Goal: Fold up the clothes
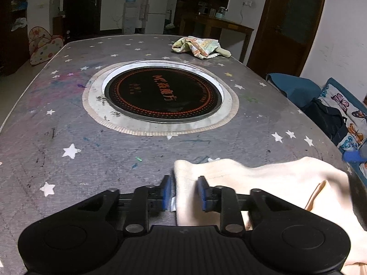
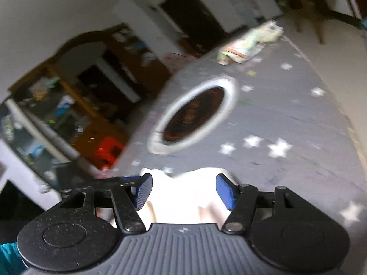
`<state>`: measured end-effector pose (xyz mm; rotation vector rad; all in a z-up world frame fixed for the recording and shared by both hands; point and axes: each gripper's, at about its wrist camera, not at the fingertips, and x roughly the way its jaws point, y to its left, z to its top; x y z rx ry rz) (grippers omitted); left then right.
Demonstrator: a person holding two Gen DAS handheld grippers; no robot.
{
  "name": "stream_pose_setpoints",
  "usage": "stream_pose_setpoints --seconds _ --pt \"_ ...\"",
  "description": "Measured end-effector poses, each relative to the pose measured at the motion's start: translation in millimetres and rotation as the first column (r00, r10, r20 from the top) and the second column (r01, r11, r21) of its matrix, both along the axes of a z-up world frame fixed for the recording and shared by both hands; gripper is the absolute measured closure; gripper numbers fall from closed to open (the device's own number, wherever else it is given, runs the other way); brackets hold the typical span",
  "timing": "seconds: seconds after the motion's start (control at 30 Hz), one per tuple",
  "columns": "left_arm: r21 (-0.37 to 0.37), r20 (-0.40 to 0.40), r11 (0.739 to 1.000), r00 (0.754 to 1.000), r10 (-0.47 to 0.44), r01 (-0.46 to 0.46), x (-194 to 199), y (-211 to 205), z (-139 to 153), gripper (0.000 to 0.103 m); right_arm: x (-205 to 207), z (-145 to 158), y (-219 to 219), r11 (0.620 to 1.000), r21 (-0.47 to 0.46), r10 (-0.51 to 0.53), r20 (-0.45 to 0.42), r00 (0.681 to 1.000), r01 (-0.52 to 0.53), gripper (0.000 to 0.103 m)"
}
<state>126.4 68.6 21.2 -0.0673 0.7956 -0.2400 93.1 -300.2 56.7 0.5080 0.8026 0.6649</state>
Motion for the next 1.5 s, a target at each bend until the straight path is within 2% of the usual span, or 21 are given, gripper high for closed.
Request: stream_pose_setpoints --seconds 0.1,0.23,0.27,0.33,0.4,0.47,0.5,0.57,0.6,0.67,0.73,0.83,0.9,1.0,1.07,1.1,1.2,1.33,1.4,1.43,1.5 --pt "0.005 -0.001 1.0 1.0 0.004 -0.004 2 -3 0 0.059 3 -13 -7 0.999 -0.022 -0.045 -0.049 0.998 0.044 0.043" --pt "0.032 0.006 0.999 1.0 -0.01 0.009 4 -7 0 0.062 5 -27 -16 0.996 -0.02 -0.086 -0.104 0.991 0.084 0.043" --pt "0.038 0.011 0.999 1.0 -0.013 0.013 4 -9 -1 0.064 5 -30 -17 0.996 -0.018 -0.09 -0.119 0.989 0.088 0.043" --pt "0.034 0.017 0.999 1.0 -0.02 0.019 4 -10 -1 0.083 6 -35 -18 0.996 -0.007 -0.084 -0.153 0.985 0.084 0.044" --pt "0.013 0.012 1.0 1.0 -0.018 0.018 4 -11 -1 0.09 7 -43 -16 0.997 0.014 -0.073 -0.19 0.979 0.077 0.047" --pt "0.021 0.022 1.0 1.0 -0.011 0.01 3 -12 0 0.094 11 -49 -10 0.996 0.041 -0.064 -0.214 0.975 0.075 0.063" --pt "0.02 0.025 1.0 1.0 -0.006 0.005 3 -11 1 0.095 14 -50 -7 0.995 0.053 -0.069 -0.213 0.975 0.082 0.067" --pt "0.014 0.037 1.0 0.999 0.003 -0.003 0 -7 5 0.095 20 -48 0 0.991 0.09 -0.077 -0.181 0.981 0.095 0.084" --pt "0.01 0.043 1.0 0.999 0.005 -0.005 -2 -5 7 0.095 18 -40 3 0.992 0.095 -0.067 -0.134 0.989 0.081 0.086" --pt "0.01 0.048 1.0 0.999 0.008 -0.009 -4 0 10 0.095 14 -25 11 0.995 0.093 -0.037 -0.031 0.999 0.04 0.087" --pt "0.011 0.045 1.0 0.999 0.013 -0.013 -4 3 8 0.095 1 -7 28 0.996 0.038 0.076 0.094 0.993 -0.08 0.087" --pt "0.015 0.033 1.0 0.999 0.015 -0.015 -5 3 3 0.095 -17 7 52 0.964 -0.027 0.265 0.146 0.953 -0.263 0.086" --pt "0.018 0.027 1.0 1.0 0.016 -0.017 -5 3 -1 0.094 -26 7 61 0.951 -0.074 0.307 0.143 0.941 -0.299 0.086" --pt "0.02 0.031 1.0 0.999 0.014 -0.015 -5 4 -1 0.094 -27 8 48 0.973 -0.067 0.228 0.122 0.966 -0.221 0.077" --pt "0.014 0.031 1.0 0.999 0.016 -0.017 -5 5 0 0.094 -19 9 29 0.99 -0.07 0.13 0.096 0.987 -0.123 0.053" --pt "0.013 0.035 1.0 0.999 0.017 -0.017 -5 6 1 0.094 -15 8 20 0.993 -0.089 0.08 0.085 0.993 -0.072 0.05" --pt "0.015 0.04 1.0 0.999 0.018 -0.019 -6 6 2 0.094 -2 -5 0 0.994 -0.104 -0.026 0.023 0.999 0.028 0.05" --pt "0.021 0.034 1.0 0.999 0.018 -0.018 -6 4 0 0.094 19 -29 -8 0.994 -0.068 -0.087 -0.084 0.993 0.081 0.055" --pt "0.022 0.03 1.0 0.999 0.022 -0.022 -5 4 -1 0.094 28 -40 -4 0.995 -0.055 -0.088 -0.126 0.988 0.082 0.069" --pt "0.023 0.029 0.999 0.999 0.024 -0.024 -5 4 -1 0.094 30 -43 -2 0.996 -0.049 -0.085 -0.13 0.988 0.08 0.085" --pt "0.026 0.029 0.999 0.999 0.026 -0.026 -6 5 -1 0.094 24 -35 6 0.997 -0.034 -0.069 -0.076 0.995 0.066 0.092"
